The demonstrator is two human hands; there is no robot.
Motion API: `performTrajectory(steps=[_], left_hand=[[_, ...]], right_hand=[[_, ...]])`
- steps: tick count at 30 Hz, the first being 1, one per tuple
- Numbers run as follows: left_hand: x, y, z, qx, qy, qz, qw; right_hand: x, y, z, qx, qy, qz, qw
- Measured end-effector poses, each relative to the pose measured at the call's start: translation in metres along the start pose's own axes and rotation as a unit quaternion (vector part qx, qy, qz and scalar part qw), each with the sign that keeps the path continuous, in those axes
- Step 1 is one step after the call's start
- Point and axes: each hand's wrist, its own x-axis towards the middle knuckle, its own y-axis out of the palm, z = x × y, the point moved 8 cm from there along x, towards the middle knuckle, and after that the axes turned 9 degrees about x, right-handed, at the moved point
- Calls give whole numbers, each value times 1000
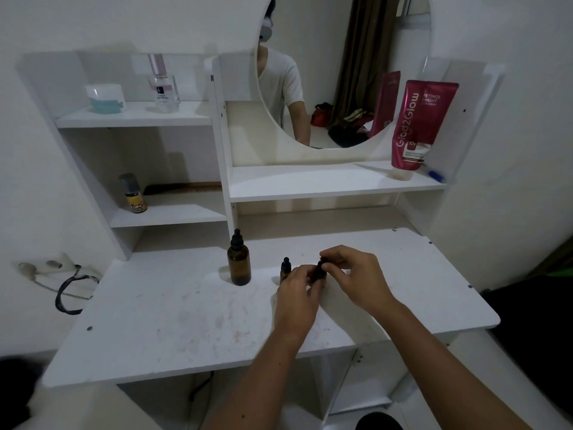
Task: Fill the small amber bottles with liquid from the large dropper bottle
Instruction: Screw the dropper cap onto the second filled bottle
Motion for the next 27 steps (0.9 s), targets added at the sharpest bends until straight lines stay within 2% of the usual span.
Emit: performTrajectory(steps=[4,7,9,14,20,27], left_hand=[[1,-1,0,5,-4,-2,1000],[1,0,0,-3,-10,3,1000],[1,-1,-1,-2,-9,0,1000],[2,0,1,-2,-7,-2,1000],[2,0,0,3,-11,0,1000],[2,1,1,-12,-5,-2,1000]], right_hand=[[1,-5,5,-18,-31,-17,999],[0,-3,11,-18,-64,8,998],[0,0,9,-23,-61,26,998],[1,-1,7,-48,-59,9,997],[0,4,4,-9,-51,19,998],[3,0,6,-16,-52,9,998]])
